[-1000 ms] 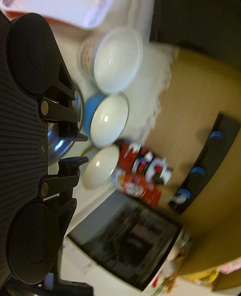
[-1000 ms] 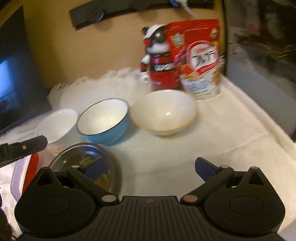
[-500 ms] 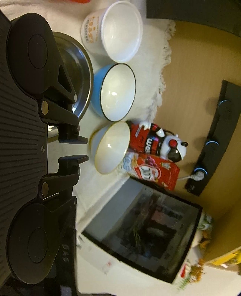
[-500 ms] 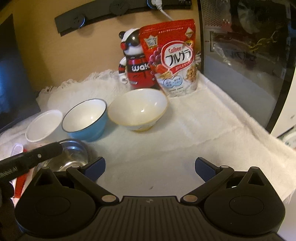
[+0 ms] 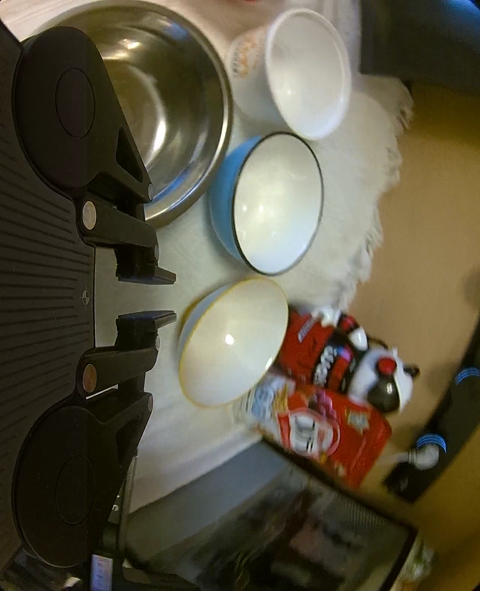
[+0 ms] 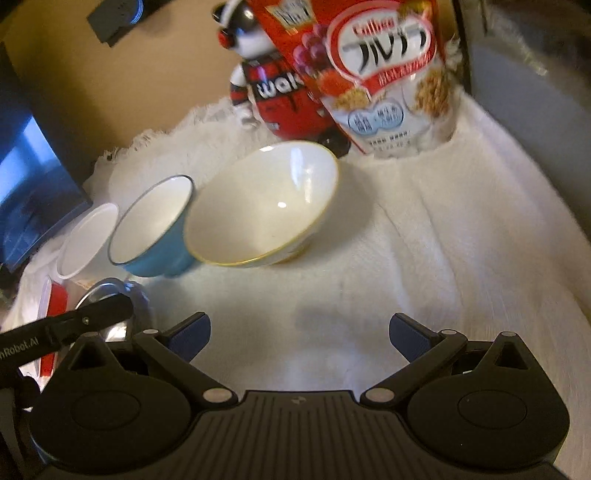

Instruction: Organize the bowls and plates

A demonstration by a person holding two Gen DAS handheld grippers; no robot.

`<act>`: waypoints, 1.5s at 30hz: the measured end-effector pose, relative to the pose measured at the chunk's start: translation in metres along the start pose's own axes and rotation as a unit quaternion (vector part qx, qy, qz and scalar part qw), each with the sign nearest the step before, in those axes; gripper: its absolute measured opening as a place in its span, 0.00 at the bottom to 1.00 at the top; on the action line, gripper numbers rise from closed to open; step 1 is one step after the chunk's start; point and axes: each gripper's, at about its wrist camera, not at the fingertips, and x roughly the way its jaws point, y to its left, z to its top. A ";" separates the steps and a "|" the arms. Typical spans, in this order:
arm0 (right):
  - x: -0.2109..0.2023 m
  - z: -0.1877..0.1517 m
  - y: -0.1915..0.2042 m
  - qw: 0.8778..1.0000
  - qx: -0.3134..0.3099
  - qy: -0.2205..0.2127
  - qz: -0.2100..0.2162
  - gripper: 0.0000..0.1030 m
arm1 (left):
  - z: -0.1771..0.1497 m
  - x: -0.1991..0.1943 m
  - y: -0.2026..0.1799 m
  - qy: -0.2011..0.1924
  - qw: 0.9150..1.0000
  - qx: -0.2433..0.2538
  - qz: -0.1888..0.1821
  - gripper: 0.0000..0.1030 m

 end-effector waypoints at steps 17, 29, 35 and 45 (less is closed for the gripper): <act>0.033 0.004 -0.033 0.996 -0.025 0.076 0.048 1.00 | 0.008 0.027 -0.020 0.057 0.996 -0.011 0.073 0.16; 0.008 0.014 -0.009 0.995 -0.092 0.034 0.008 0.82 | 0.020 0.026 -0.015 0.043 0.997 -0.021 0.057 0.16; -0.022 0.047 0.003 0.989 -0.136 -0.061 -0.006 0.70 | 0.036 0.034 -0.007 0.036 0.997 -0.034 0.058 0.16; 0.026 0.098 -0.007 0.993 -0.101 -0.052 -0.033 0.56 | 0.053 0.057 0.003 0.039 0.996 -0.072 0.029 0.16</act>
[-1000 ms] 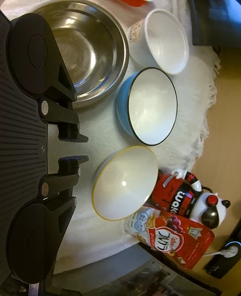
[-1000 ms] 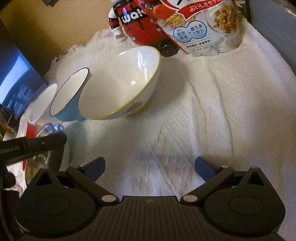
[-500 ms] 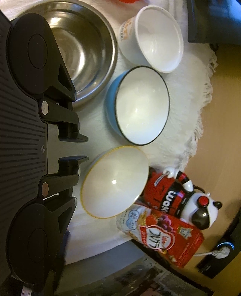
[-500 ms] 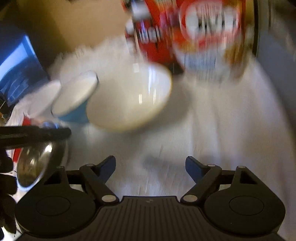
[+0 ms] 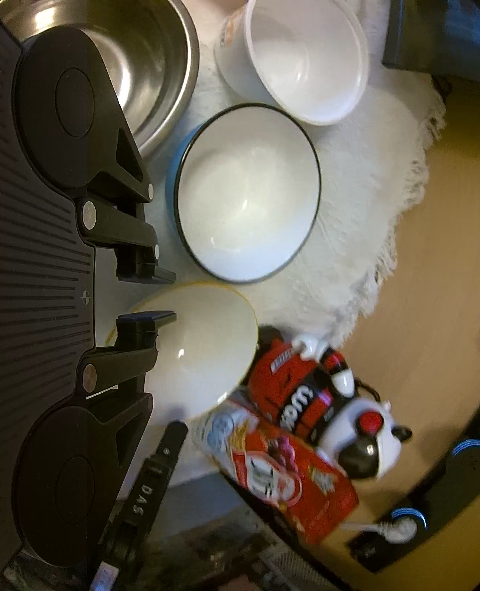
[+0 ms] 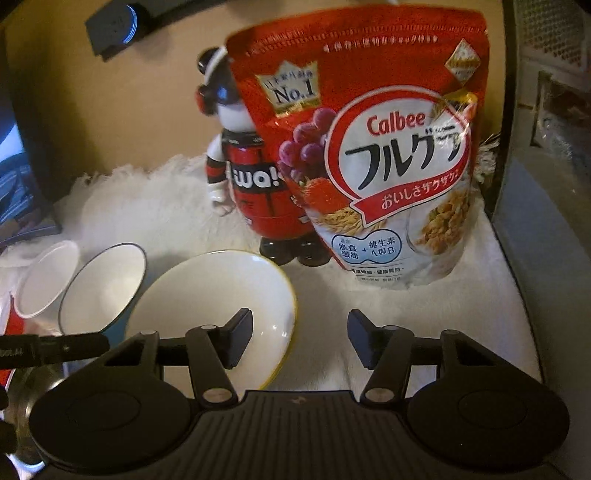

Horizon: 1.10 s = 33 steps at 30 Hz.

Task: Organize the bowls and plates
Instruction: 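Grasp the yellow-rimmed cream bowl rim with the right tool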

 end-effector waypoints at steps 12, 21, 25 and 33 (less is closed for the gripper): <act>0.059 0.001 -0.007 0.999 0.024 0.043 0.021 0.49 | 0.010 0.053 -0.008 0.059 0.998 -0.017 0.011 0.20; 0.088 -0.003 -0.003 0.992 0.050 0.089 0.080 0.25 | 0.013 0.070 -0.019 0.071 0.997 -0.004 0.015 0.21; 0.079 -0.008 -0.009 0.989 0.069 0.098 0.083 0.25 | 0.005 0.056 -0.028 0.070 0.997 0.031 0.005 0.21; 0.009 -0.037 -0.004 0.992 0.059 0.075 0.080 0.26 | -0.039 -0.001 -0.040 0.081 0.992 0.100 -0.011 0.25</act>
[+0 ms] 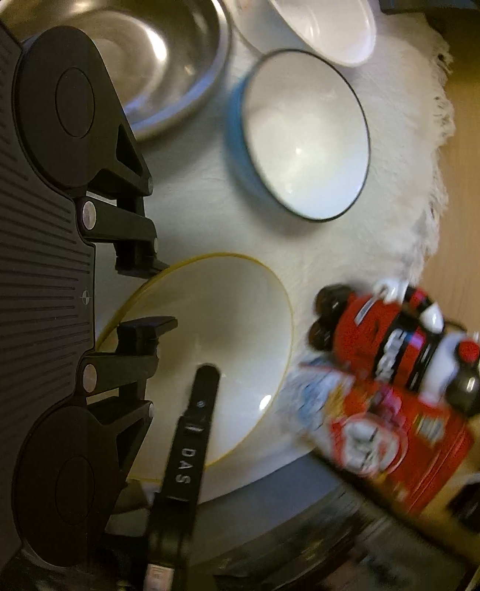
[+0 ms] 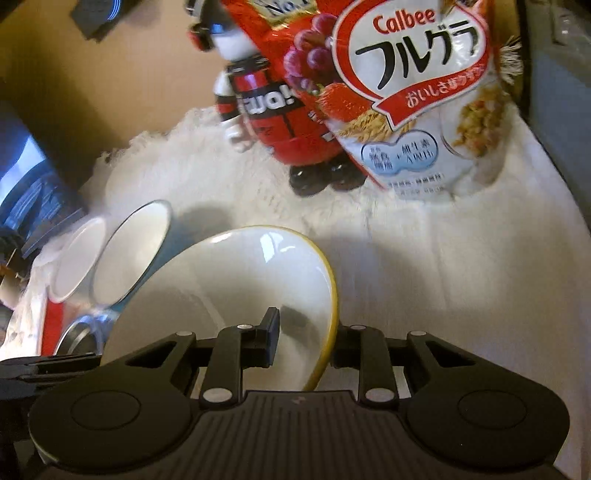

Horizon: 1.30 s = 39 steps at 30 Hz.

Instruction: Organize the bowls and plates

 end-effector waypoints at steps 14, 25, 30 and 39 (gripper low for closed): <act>-0.018 -0.082 0.016 0.999 0.002 0.029 -0.020 0.26 | -0.054 -0.018 0.012 0.054 0.999 -0.004 -0.004 0.23; -0.021 -0.091 0.019 0.999 0.003 0.023 -0.044 0.26 | -0.061 -0.022 0.019 0.078 0.997 -0.004 -0.025 0.22; -0.035 -0.088 0.025 0.997 -0.012 0.007 -0.071 0.26 | -0.060 -0.047 0.028 0.059 0.998 -0.001 -0.037 0.22; -0.091 -0.051 0.053 0.995 -0.040 -0.052 -0.078 0.41 | -0.028 -0.112 0.063 0.003 0.997 -0.003 -0.073 0.22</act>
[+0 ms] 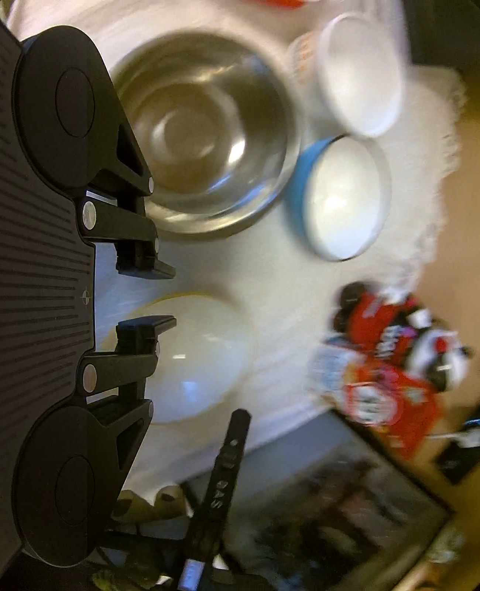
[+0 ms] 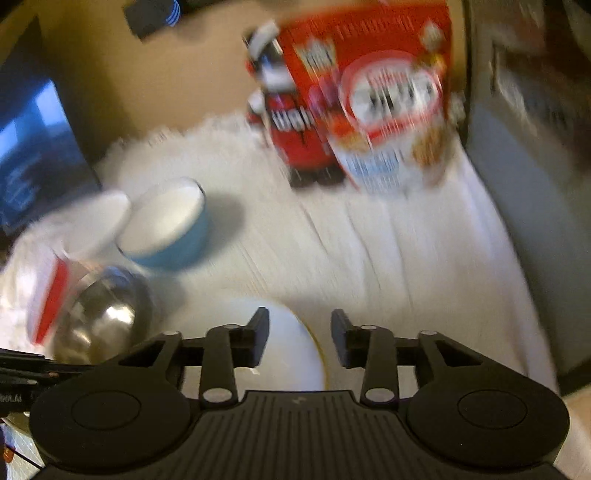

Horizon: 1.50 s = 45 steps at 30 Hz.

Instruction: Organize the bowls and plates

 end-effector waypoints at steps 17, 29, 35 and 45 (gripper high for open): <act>0.121 0.120 0.082 0.991 0.029 0.107 0.080 0.51 | 0.129 0.043 0.104 0.004 0.982 -0.165 0.086 0.22; 0.221 0.126 0.101 0.981 -0.003 0.163 0.108 0.44 | 0.138 0.089 0.109 0.052 0.977 -0.169 0.122 0.28; 0.243 0.116 0.092 0.973 0.013 0.192 0.128 0.30 | 0.141 0.102 0.108 0.058 0.976 -0.159 0.139 0.29; 0.187 0.117 0.056 0.986 -0.008 0.150 0.073 0.30 | 0.140 0.131 0.060 0.098 0.985 -0.104 0.098 0.30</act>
